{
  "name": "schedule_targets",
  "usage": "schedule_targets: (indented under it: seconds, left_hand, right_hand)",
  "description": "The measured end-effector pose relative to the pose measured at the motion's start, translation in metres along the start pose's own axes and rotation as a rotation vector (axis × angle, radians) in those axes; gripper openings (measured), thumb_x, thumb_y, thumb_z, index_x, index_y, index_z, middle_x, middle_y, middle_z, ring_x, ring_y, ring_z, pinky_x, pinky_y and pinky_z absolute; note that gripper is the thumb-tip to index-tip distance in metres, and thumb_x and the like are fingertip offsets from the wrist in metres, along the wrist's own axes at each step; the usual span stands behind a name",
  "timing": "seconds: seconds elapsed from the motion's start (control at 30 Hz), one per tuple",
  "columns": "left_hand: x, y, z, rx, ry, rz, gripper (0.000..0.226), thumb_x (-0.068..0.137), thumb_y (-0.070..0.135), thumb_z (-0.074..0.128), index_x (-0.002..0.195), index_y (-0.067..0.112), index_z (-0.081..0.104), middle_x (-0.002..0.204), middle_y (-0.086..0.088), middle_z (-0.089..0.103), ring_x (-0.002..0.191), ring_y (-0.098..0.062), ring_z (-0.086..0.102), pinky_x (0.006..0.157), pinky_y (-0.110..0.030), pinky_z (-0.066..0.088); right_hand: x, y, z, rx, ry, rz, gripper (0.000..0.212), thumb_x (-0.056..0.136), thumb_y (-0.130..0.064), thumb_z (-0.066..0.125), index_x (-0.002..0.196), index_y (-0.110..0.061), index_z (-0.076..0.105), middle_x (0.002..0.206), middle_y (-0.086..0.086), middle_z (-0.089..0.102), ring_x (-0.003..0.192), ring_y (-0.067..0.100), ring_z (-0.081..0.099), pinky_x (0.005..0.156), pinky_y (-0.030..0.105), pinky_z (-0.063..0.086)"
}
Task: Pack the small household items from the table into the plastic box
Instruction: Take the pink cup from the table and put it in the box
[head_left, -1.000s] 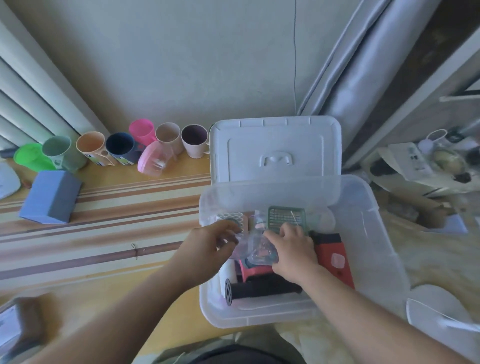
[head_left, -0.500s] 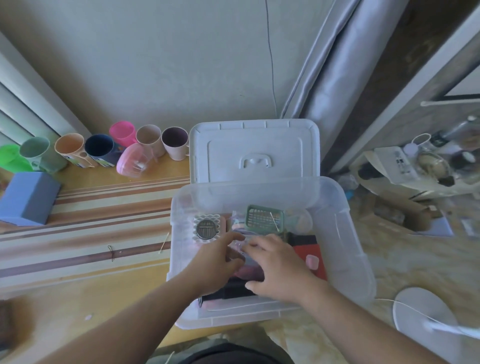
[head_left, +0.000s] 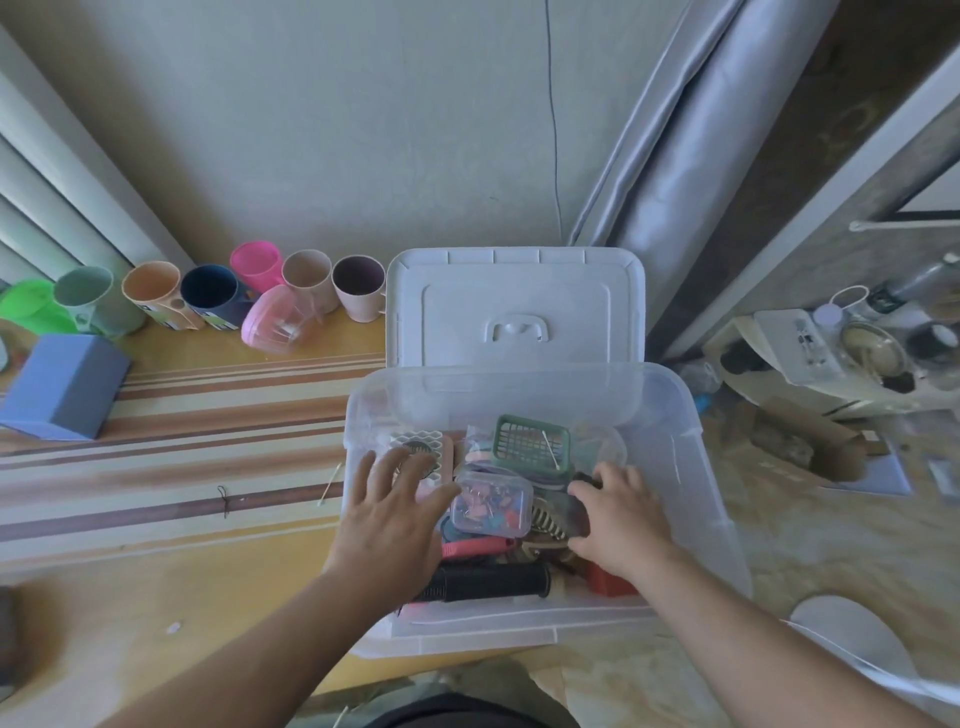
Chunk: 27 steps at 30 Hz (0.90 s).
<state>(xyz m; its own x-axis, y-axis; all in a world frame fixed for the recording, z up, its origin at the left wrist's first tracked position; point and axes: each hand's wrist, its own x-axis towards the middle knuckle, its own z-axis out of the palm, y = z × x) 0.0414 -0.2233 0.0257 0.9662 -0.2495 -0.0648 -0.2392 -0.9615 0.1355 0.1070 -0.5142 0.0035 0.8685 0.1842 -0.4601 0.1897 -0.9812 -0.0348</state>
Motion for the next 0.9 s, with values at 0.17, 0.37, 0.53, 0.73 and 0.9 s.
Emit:
schedule_targets:
  seconds: [0.17, 0.37, 0.53, 0.73, 0.9]
  left_hand:
    - [-0.014, -0.029, -0.004, -0.018, -0.015, -0.048, 0.055, 0.075, 0.038, 0.075, 0.128, 0.035, 0.059, 0.149, -0.011, 0.044, 0.137, -0.04, 0.039, 0.117, -0.061, 0.029]
    - [-0.028, -0.068, -0.012, -0.335, 0.084, -0.134, 0.053, 0.094, 0.051, 0.056, 0.144, 0.036, 0.046, 0.157, -0.007, 0.029, 0.137, -0.035, 0.037, 0.11, -0.052, 0.039]
    - [-0.032, -0.146, -0.019, -0.363, 0.147, -0.33, 0.053, 0.093, 0.055, 0.05, 0.143, 0.04, 0.044, 0.154, -0.001, 0.03, 0.136, -0.03, 0.035, 0.108, -0.052, 0.038]
    - [-0.027, -0.272, -0.023, -0.231, 0.051, -0.497, 0.069, 0.085, 0.048, 0.066, 0.148, 0.045, 0.036, 0.159, -0.002, 0.018, 0.143, -0.035, 0.024, 0.117, -0.056, 0.029]
    - [-0.018, -0.368, -0.001, -0.171, 0.031, -0.596, 0.076, 0.078, 0.045, 0.073, 0.146, 0.042, 0.04, 0.156, -0.007, 0.024, 0.14, -0.038, 0.032, 0.115, -0.056, 0.034]
  right_hand:
    - [0.002, -0.013, 0.005, 0.016, 0.063, 0.007, 0.078, 0.078, -0.075, 0.07, 0.145, -0.042, 0.048, 0.145, -0.004, 0.041, 0.133, 0.026, 0.038, 0.106, 0.044, 0.045]
    - [0.017, -0.08, -0.027, 0.198, 0.304, -0.218, 0.056, 0.084, -0.055, 0.076, 0.133, -0.032, 0.064, 0.134, -0.001, 0.05, 0.124, 0.028, 0.048, 0.101, 0.048, 0.05]
    - [0.054, -0.18, -0.07, 0.376, 0.456, -0.431, 0.057, 0.09, -0.057, 0.059, 0.137, -0.024, 0.057, 0.131, 0.002, 0.053, 0.122, 0.028, 0.049, 0.097, 0.044, 0.048]
    - [0.148, -0.304, -0.107, 0.275, 0.4, -0.475, 0.069, 0.083, -0.048, 0.067, 0.145, -0.031, 0.044, 0.138, 0.004, 0.048, 0.126, 0.032, 0.046, 0.094, 0.051, 0.052]
    - [0.249, -0.39, -0.1, 0.175, 0.344, -0.449, 0.085, 0.073, -0.041, 0.08, 0.145, -0.032, 0.036, 0.138, -0.001, 0.043, 0.118, 0.037, 0.051, 0.079, 0.046, 0.055]
